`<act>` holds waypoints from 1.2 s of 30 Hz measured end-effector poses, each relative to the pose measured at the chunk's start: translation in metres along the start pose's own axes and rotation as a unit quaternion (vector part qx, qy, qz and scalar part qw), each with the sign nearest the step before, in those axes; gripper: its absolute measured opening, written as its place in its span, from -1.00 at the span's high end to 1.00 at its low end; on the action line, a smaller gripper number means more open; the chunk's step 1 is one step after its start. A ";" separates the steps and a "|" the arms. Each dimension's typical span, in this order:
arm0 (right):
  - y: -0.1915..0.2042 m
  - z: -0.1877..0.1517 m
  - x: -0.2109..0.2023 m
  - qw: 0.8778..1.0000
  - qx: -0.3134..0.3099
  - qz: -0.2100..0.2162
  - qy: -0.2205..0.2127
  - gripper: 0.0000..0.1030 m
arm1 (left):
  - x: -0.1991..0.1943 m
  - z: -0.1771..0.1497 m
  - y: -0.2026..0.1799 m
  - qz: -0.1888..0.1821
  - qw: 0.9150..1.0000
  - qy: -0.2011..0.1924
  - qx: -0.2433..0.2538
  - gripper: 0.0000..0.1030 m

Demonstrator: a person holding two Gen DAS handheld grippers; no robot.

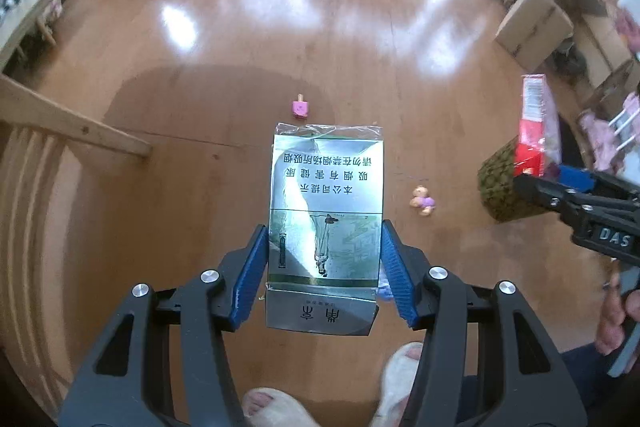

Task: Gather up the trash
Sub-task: 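Grasp the silver-green cigarette pack with the left tool while the right grasps the red cigarette box, then carry both packs over the wastebasket and open both tools to drop them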

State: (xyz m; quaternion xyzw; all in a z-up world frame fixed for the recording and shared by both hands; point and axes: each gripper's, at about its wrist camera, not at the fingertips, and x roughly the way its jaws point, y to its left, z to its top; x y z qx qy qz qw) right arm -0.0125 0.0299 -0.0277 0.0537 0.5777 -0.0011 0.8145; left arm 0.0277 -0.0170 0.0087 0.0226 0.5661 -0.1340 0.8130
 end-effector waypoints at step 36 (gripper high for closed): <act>-0.322 -0.006 -0.098 0.955 0.279 -0.087 -0.050 -0.24 | 0.109 0.082 -0.362 -0.143 0.974 0.042 0.171 -0.06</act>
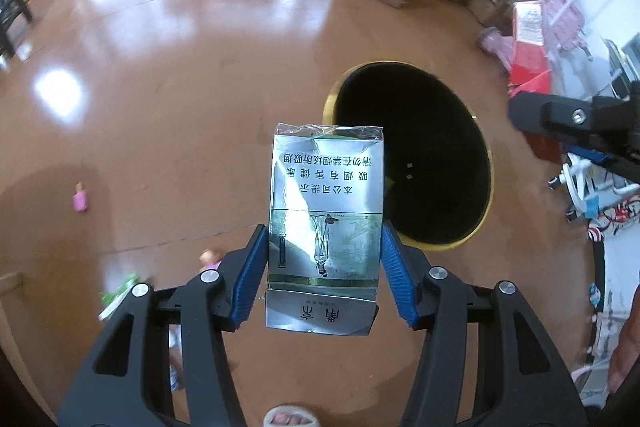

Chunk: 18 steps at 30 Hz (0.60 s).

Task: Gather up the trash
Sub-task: 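Carry both packs over the wastebasket and open both tools to drop them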

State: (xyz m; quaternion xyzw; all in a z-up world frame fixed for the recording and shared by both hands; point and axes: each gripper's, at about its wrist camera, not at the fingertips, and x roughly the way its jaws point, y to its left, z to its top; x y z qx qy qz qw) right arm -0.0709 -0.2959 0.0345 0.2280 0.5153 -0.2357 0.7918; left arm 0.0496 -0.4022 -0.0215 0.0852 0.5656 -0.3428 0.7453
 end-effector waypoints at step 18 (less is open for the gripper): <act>-0.038 0.017 0.033 0.998 0.066 -0.001 0.022 -0.24 | 0.057 0.045 -0.045 -0.010 1.000 0.012 0.023 -0.07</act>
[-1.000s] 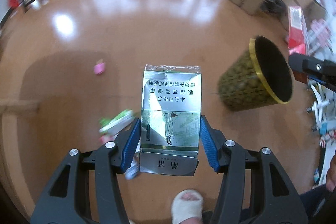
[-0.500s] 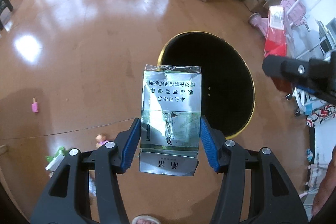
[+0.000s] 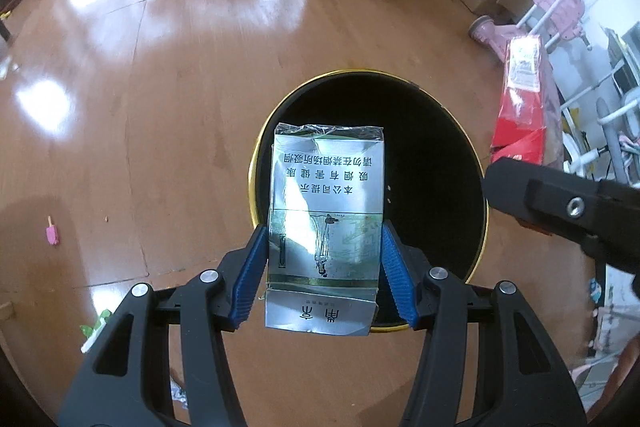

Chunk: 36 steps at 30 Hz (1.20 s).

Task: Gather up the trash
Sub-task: 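Carry both packs over the wastebasket and open both tools to drop them, then move both tools back toward the pink-purple toy and the small doll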

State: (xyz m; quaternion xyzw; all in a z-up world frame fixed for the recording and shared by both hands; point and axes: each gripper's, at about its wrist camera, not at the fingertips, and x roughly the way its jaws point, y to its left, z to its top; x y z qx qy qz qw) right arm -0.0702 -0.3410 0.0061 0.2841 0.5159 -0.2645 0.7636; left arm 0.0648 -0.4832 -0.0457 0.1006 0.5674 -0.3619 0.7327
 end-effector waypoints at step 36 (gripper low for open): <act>0.263 -0.222 0.035 0.950 -0.302 0.051 0.055 -0.80 | -0.240 -0.327 0.341 0.181 0.952 -0.035 -0.243 -0.83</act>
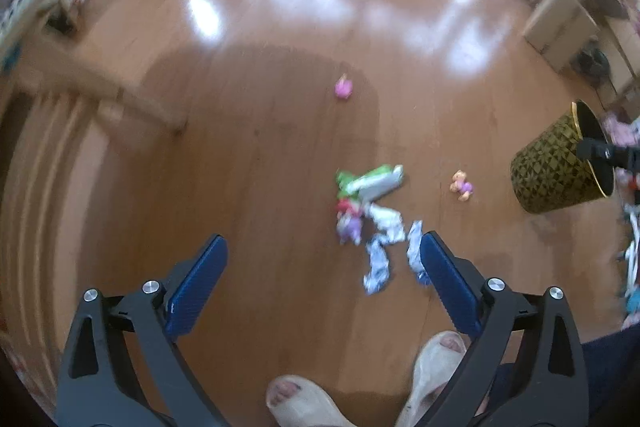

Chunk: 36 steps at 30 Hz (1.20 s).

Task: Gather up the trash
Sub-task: 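Move both tools back toward the pink-purple toy and the small doll, then grasp the pink-purple toy with the left tool while the right grasps the small doll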

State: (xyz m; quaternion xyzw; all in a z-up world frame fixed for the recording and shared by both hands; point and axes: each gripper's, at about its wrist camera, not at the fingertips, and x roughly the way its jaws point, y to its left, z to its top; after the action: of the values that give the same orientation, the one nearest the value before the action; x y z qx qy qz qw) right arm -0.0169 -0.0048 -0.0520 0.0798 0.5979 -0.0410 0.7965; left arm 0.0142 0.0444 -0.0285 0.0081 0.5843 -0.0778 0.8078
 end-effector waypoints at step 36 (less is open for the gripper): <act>-0.105 -0.010 0.275 0.984 0.041 -0.087 0.150 -0.80 | 0.271 -0.029 -0.050 0.034 0.991 0.120 0.046 -0.83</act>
State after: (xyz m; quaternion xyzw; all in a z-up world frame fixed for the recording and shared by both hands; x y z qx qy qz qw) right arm 0.0341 -0.0983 -0.3272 0.0650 0.7127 -0.1221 0.6876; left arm 0.0624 -0.0335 -0.2898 0.0744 0.6723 -0.0754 0.7326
